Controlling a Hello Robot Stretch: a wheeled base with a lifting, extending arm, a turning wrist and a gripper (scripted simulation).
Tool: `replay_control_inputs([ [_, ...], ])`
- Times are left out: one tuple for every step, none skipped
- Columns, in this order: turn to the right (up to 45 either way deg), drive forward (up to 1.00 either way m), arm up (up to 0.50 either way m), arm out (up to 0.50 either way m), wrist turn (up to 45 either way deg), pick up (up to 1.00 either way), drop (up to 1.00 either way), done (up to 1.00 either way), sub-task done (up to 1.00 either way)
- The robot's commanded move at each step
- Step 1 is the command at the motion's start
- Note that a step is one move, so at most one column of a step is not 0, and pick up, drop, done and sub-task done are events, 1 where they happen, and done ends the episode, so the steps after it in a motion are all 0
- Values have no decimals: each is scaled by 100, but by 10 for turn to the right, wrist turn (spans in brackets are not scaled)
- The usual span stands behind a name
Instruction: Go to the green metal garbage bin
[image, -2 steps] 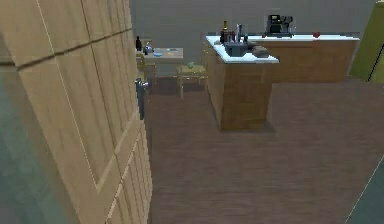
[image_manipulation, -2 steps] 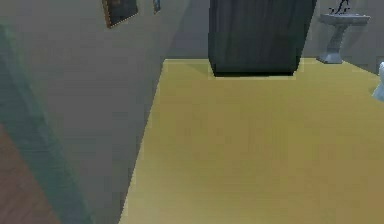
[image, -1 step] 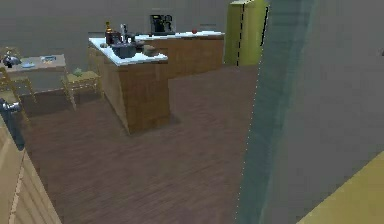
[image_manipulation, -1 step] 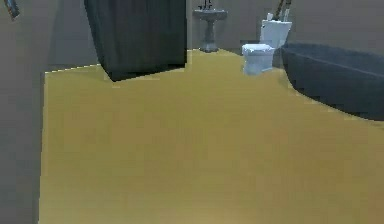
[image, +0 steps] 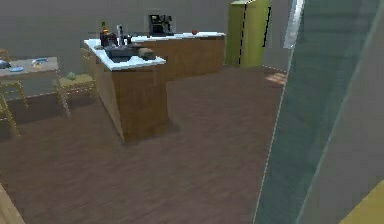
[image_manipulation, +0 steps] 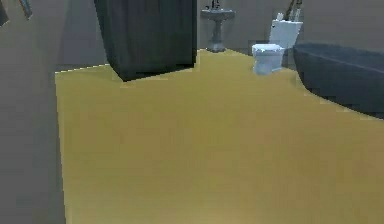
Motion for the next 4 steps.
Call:
replay_control_inputs([
  [-120, 0, 0, 0, 0, 0, 0, 0, 0],
  [0, 45, 0, 0, 0, 0, 0, 0, 0],
  [-180, 0, 0, 0, 0, 0, 0, 0, 0],
  [0, 15, 0, 0, 0, 0, 0, 0, 0],
])
